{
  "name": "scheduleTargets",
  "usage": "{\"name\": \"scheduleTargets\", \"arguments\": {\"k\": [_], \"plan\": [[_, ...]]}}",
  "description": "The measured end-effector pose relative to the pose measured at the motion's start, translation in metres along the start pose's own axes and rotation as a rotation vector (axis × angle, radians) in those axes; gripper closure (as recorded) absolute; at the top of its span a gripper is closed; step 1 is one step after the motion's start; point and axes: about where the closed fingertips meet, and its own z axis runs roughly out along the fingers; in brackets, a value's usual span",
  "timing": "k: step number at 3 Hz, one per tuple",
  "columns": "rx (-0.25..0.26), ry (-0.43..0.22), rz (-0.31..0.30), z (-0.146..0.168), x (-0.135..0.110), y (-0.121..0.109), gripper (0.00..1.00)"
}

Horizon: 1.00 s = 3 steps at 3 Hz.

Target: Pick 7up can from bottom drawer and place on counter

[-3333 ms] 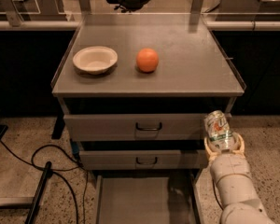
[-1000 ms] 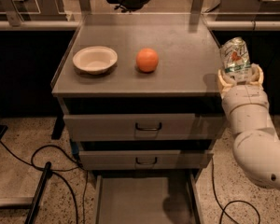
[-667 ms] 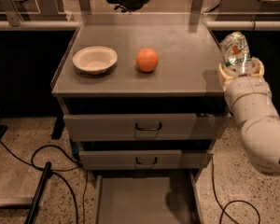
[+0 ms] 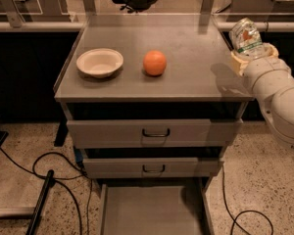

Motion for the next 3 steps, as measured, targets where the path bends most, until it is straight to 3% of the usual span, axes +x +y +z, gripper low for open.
{"name": "scheduleTargets", "arguments": {"k": [1, 3], "plan": [[0.0, 0.0, 0.0, 0.0, 0.0, 0.0, 1.0], [-0.146, 0.077, 0.048, 0.011, 0.019, 0.039, 1.0]]}}
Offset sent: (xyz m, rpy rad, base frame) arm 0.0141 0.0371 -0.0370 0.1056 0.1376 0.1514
